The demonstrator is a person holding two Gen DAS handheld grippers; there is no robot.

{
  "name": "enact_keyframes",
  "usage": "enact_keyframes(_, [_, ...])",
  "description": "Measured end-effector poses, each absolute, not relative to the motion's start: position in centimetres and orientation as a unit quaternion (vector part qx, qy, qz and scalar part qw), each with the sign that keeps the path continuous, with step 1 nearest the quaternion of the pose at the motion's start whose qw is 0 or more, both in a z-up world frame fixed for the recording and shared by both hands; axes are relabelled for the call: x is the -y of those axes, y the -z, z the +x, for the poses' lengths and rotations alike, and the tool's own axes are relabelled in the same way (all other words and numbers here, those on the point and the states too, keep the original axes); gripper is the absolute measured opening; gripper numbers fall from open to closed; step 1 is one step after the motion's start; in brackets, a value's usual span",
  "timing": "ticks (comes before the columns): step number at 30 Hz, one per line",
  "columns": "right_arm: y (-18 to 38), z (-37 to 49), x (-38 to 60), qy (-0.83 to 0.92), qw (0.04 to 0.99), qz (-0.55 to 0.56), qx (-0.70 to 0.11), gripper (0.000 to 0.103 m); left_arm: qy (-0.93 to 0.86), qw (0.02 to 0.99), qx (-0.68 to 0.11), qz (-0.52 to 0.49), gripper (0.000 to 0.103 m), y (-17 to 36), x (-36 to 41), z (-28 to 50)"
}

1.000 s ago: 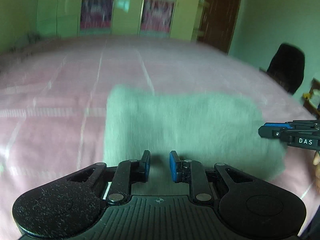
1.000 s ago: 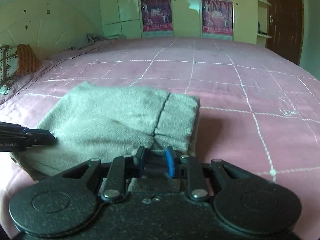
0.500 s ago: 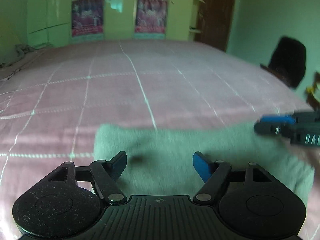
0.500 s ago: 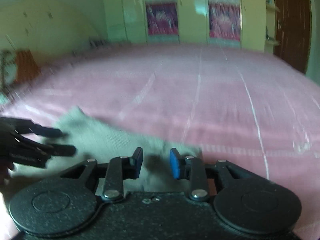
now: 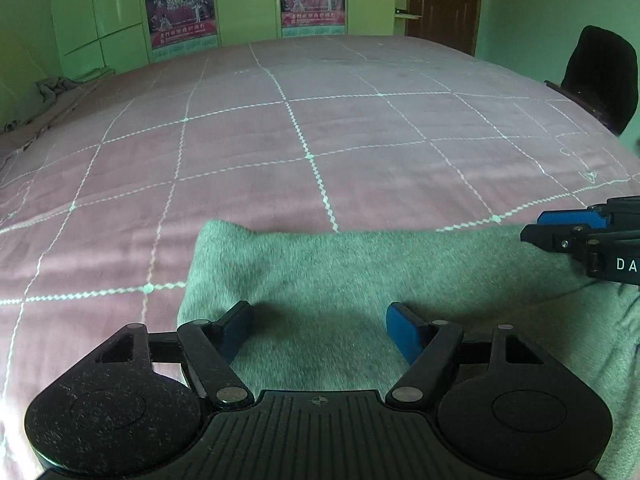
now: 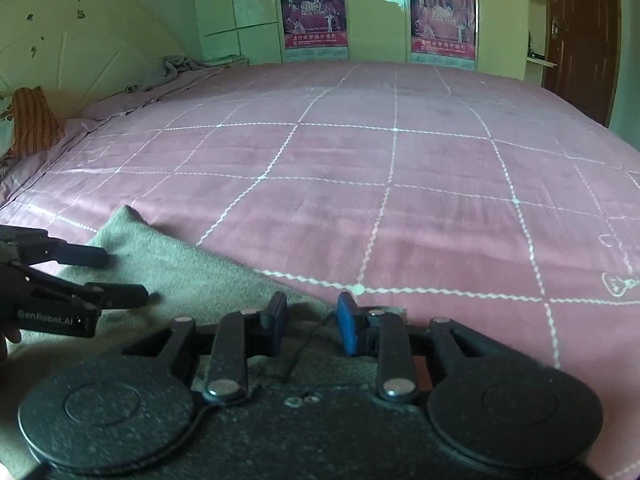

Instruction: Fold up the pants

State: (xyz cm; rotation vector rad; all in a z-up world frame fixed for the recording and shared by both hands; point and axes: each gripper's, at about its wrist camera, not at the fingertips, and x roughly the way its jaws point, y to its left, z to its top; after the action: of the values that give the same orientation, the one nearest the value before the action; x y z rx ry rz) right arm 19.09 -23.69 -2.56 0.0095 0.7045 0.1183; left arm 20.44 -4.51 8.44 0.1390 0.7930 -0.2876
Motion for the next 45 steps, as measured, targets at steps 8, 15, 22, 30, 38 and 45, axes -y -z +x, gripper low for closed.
enact_keyframes(8, [-0.1, 14.8, 22.7, -0.067, 0.951, -0.006, -0.300, 0.074, 0.130, 0.911, -0.381, 0.089, 0.074, -8.6, 4.5, 16.0])
enact_keyframes(15, [2.7, 11.7, 18.7, -0.048, 0.933, -0.140, -0.329, 0.056, 0.120, 0.927, -0.339, 0.103, 0.074, -10.2, 3.9, 10.9])
enact_keyframes(22, [3.5, 6.7, 18.1, -0.068, 0.935, -0.158, -0.309, 0.063, 0.096, 0.935, -0.325, 0.102, 0.082, -7.3, 1.9, 6.3])
enact_keyframes(30, [3.6, 7.0, 18.2, -0.056, 0.940, -0.146, -0.303, 0.065, 0.087, 0.935, -0.335, 0.070, 0.090, -8.4, -1.0, 5.4])
enact_keyframes(38, [4.4, 6.3, 21.4, -0.052, 0.948, -0.042, -0.311, 0.087, 0.078, 0.934, -0.348, 0.026, 0.094, -7.2, -2.3, 6.0])
enact_keyframes(45, [6.0, 7.3, 25.5, -0.068, 0.924, 0.125, -0.355, 0.092, 0.083, 0.933, -0.349, 0.017, 0.098, -6.5, -2.7, 6.3])
